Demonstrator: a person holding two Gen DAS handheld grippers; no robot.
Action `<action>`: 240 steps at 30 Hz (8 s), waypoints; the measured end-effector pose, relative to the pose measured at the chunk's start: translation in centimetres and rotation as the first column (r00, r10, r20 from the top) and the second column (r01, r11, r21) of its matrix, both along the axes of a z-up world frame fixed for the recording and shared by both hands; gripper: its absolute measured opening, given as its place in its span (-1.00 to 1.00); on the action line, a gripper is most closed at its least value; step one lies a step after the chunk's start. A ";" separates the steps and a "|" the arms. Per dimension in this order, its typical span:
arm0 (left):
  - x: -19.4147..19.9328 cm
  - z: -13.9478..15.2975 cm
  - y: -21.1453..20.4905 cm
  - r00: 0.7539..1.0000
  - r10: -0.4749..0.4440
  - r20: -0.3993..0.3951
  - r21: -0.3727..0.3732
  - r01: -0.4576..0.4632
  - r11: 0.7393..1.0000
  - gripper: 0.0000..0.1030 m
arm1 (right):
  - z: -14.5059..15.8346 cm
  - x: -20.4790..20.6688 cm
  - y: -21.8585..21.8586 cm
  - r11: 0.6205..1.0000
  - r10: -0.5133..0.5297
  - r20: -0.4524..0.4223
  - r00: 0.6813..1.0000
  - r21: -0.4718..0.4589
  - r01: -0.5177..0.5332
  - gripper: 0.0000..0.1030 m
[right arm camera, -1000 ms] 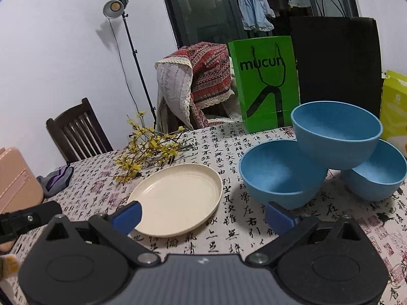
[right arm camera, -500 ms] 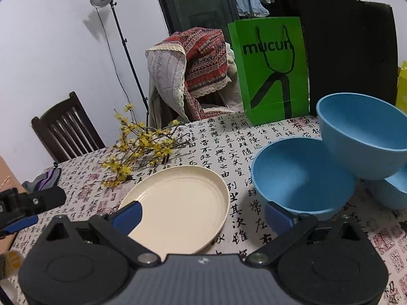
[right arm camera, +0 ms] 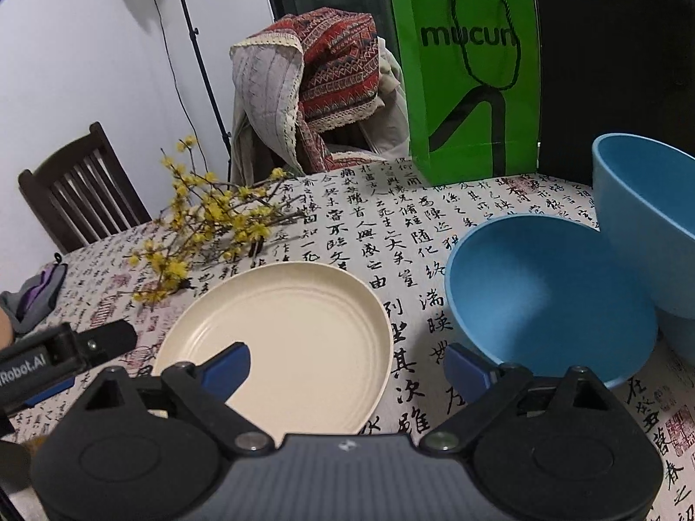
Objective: Organize plates and bowls
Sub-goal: 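Lower both grippers onto the rim of the cream plate, then close the left gripper on the plate rim while the right gripper closes on it too, then lift the held cream plate up and away from the blue bowls with both grippers, then carry the held cream plate back and lower it toward the table with both grippers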
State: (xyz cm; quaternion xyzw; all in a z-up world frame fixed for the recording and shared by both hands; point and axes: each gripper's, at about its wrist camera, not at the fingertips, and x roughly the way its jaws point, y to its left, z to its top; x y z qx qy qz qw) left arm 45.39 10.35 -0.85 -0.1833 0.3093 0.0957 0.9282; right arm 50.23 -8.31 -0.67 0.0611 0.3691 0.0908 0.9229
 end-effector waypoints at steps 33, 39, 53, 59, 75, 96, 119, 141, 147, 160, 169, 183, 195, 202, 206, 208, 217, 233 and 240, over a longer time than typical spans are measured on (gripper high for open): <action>1.2 -3.1 -0.7 0.998 -0.058 -0.001 0.068 0.058 0.996 1.00 | -3.9 1.4 0.8 0.995 -0.047 -0.019 0.999 -0.085 0.046 0.42; 1.2 -3.1 -0.7 0.998 -0.063 -0.005 0.064 0.064 0.996 0.85 | -4.0 1.5 1.0 0.995 -0.047 -0.026 0.999 -0.092 0.045 0.40; 2.0 -4.7 -0.3 0.994 -0.095 -0.045 0.001 0.095 0.995 -0.25 | -4.5 2.7 0.8 0.994 -0.072 -0.071 0.995 -0.087 0.066 -0.22; 2.2 -4.8 -0.3 0.995 -0.091 -0.048 -0.003 0.091 0.996 -0.38 | -4.4 3.7 1.1 0.993 -0.067 -0.076 0.995 -0.107 0.059 -0.39; 2.7 -5.4 -0.5 0.994 -0.105 -0.037 0.044 0.107 0.993 -0.66 | -4.5 4.7 1.3 0.990 0.028 -0.076 0.997 -0.134 -0.038 -0.63; 2.1 -4.8 -0.7 0.997 -0.073 -0.022 0.102 0.075 0.992 -0.66 | -4.2 2.8 2.3 0.970 0.123 -0.011 0.992 -0.208 -0.123 -0.65; -0.6 -2.4 0.0 0.999 -0.027 0.025 0.166 0.022 0.986 -0.66 | -1.7 0.6 3.8 0.956 0.188 0.049 0.981 -0.239 -0.171 -0.65; -7.2 0.5 1.9 0.997 0.048 0.059 0.195 -0.058 0.979 -0.66 | 1.0 -4.6 6.8 0.937 0.273 0.099 0.957 -0.250 -0.242 -0.65; -9.1 1.2 1.9 0.996 0.061 0.070 0.202 -0.074 0.977 -0.66 | 1.6 -6.2 7.0 0.935 0.289 0.113 0.951 -0.248 -0.255 -0.65; -13.0 2.7 1.1 0.993 0.074 0.094 0.220 -0.093 0.971 -0.66 | 2.8 -9.7 6.5 0.932 0.309 0.141 0.940 -0.244 -0.269 -0.65; -15.4 3.2 0.4 0.991 0.070 0.111 0.224 -0.094 0.970 -0.66 | 3.5 -12.0 5.8 0.933 0.307 0.160 0.938 -0.244 -0.264 -0.65; -18.7 4.0 -0.5 0.989 0.061 0.137 0.227 -0.091 0.970 -0.66 | 4.2 -15.6 4.9 0.938 0.299 0.185 0.936 -0.238 -0.253 -0.65; -21.3 4.8 -1.9 0.985 0.037 0.166 0.239 -0.077 0.968 -0.65 | 4.8 -18.7 3.2 0.948 0.276 0.209 0.938 -0.218 -0.230 -0.65; -22.7 5.0 -2.7 0.984 0.022 0.179 0.241 -0.066 0.968 -0.65 | 5.0 -20.5 2.3 0.953 0.261 0.220 0.940 -0.214 -0.215 -0.65; -23.5 5.3 -3.2 0.982 0.014 0.188 0.245 -0.061 0.968 -0.65 | 5.2 -21.4 1.6 0.956 0.253 0.229 0.940 -0.209 -0.207 -0.65; -23.9 5.3 -3.5 0.982 0.010 0.191 0.247 -0.058 0.967 -0.65 | 5.3 -21.8 1.3 0.957 0.249 0.232 0.940 -0.207 -0.203 -0.65; -25.4 5.2 -4.7 0.980 -0.008 0.199 0.247 -0.042 0.968 -0.65 | 5.1 -23.5 0.0 0.963 0.228 0.237 0.944 -0.196 -0.183 -0.65; -27.0 4.9 -7.0 0.978 -0.045 0.204 0.249 -0.008 0.968 -0.65 | 4.9 -25.9 -2.6 0.970 0.191 0.246 0.950 -0.196 -0.144 -0.65; -27.4 4.7 -8.0 0.978 -0.059 0.202 0.254 0.006 0.967 -0.65 | 4.5 -26.6 -3.7 0.973 0.176 0.244 0.954 -0.189 -0.131 -0.65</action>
